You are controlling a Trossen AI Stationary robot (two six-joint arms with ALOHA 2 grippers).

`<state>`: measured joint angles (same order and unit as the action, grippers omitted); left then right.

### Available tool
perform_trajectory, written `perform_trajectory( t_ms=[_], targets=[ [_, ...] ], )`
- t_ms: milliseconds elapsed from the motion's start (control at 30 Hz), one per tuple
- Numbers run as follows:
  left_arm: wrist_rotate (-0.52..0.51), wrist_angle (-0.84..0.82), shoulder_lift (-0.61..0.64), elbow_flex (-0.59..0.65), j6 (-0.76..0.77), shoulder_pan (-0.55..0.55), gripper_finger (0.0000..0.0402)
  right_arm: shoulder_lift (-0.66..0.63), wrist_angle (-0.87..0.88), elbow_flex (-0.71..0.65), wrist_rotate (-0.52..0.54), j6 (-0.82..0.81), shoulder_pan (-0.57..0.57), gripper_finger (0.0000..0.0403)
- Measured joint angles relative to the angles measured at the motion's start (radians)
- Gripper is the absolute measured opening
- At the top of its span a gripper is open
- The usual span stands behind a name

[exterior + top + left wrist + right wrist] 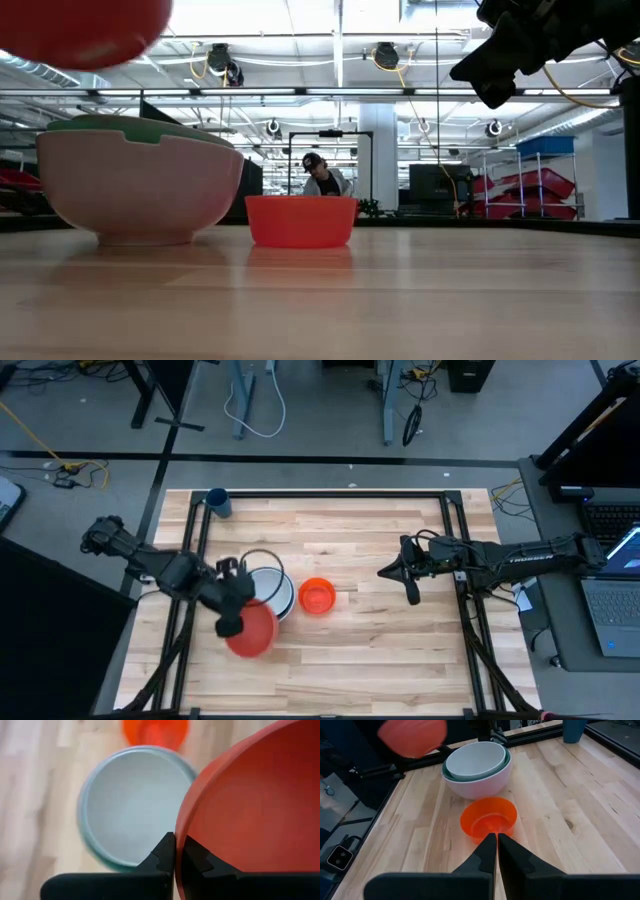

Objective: Nest bowls inside each other
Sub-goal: Stack the orange bowl on top of the white bowl

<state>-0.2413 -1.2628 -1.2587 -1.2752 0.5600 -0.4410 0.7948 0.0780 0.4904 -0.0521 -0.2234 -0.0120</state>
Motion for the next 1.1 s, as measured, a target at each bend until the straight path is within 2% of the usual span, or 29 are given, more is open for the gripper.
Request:
perform_trajectory(
  t_ms=[300, 533, 667, 800, 1100],
  targets=[
    [0.069, -0.034, 0.000, -0.012, -0.136, 0.248, 0.0000, 0.000, 0.000, 0.000, 0.000, 0.000, 0.000, 0.0000],
    [0.097, -0.029, 0.000, -0.013, -0.323, 0.405, 0.0000, 0.000, -0.001, 0.000, 0.000, 0.000, 0.000, 0.0000],
    [0.146, -0.029, 0.000, -0.013, -0.423, 0.483, 0.0000, 0.000, -0.013, 0.000, 0.000, 0.000, 0.000, 0.0000],
    [0.190, -0.026, -0.018, -0.013, -0.496, 0.524, 0.0000, 0.000, -0.040, 0.000, 0.000, 0.000, 0.000, 0.0000],
    [0.196, -0.017, -0.132, -0.013, -0.590, 0.558, 0.0000, 0.000, -0.065, 0.001, 0.000, 0.000, 0.000, 0.0000]
  ],
)
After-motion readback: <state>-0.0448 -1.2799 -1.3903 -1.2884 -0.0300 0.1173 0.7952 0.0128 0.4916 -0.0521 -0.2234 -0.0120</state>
